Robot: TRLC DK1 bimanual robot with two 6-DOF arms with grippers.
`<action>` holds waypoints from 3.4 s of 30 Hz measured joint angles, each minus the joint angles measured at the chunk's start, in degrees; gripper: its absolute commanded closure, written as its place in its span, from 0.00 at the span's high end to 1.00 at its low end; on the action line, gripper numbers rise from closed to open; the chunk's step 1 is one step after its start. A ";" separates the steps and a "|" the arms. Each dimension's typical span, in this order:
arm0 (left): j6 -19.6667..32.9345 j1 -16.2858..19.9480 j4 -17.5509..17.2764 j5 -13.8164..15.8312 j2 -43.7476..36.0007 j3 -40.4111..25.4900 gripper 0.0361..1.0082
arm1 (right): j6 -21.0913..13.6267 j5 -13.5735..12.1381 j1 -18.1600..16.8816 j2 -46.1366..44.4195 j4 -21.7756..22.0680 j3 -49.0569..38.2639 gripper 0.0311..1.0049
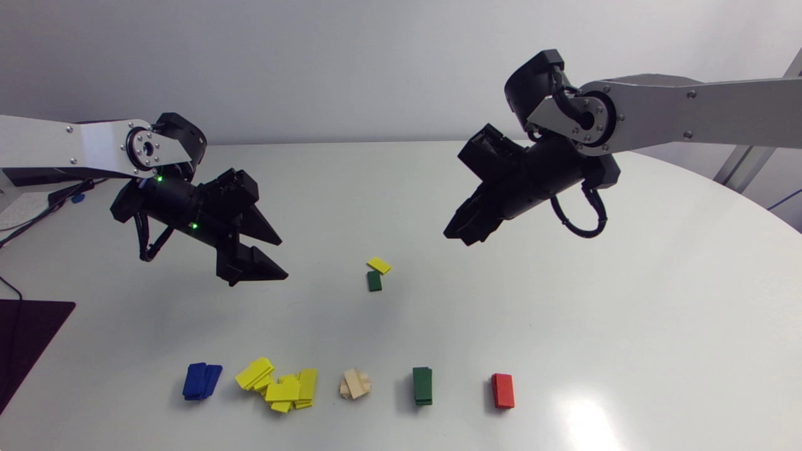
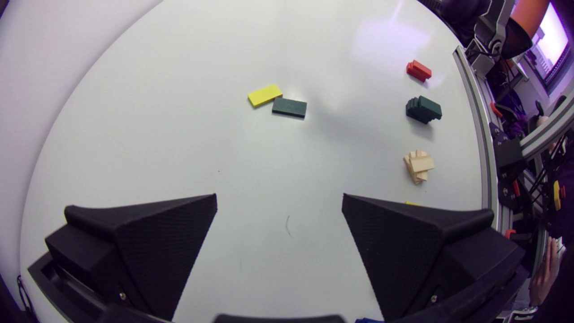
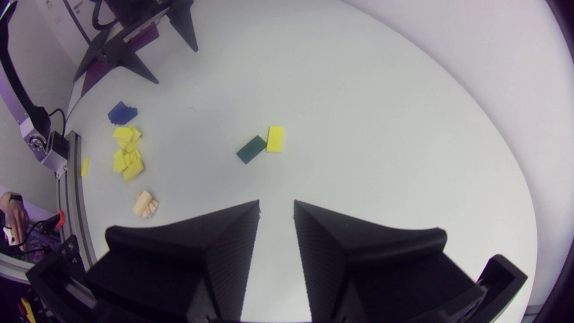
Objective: Take domino bricks one by one from the mixed stack on the table and place each onto the existing stack of the same color.
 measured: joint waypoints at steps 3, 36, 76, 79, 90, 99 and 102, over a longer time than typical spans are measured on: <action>0.00 -1.03 -0.31 -0.02 0.33 0.17 0.98 | 0.00 0.00 0.02 -0.11 0.07 -0.48 0.97; -5.49 -15.06 21.40 -8.96 10.40 -1.60 0.98 | -1.29 -0.02 -1.18 -15.45 -3.39 -8.46 0.97; -11.91 -20.59 19.98 -9.94 16.65 5.35 0.96 | -1.29 -0.22 -3.48 -21.84 -3.61 -13.77 0.97; -11.91 -20.59 19.76 -9.90 16.94 5.35 0.96 | -1.29 -0.24 -3.76 -22.08 -3.58 -13.90 0.97; -11.91 -21.09 18.38 -8.85 19.10 6.73 0.96 | -1.29 -0.44 -4.17 -22.77 -3.39 -15.06 0.97; -11.91 -21.40 16.74 -8.85 20.55 9.77 0.96 | -1.40 -0.87 -5.27 -22.97 -3.41 -15.45 0.97; -11.91 -21.44 16.11 -8.85 20.74 9.97 0.95 | -1.77 -1.33 -5.66 -23.04 -3.39 -15.52 0.97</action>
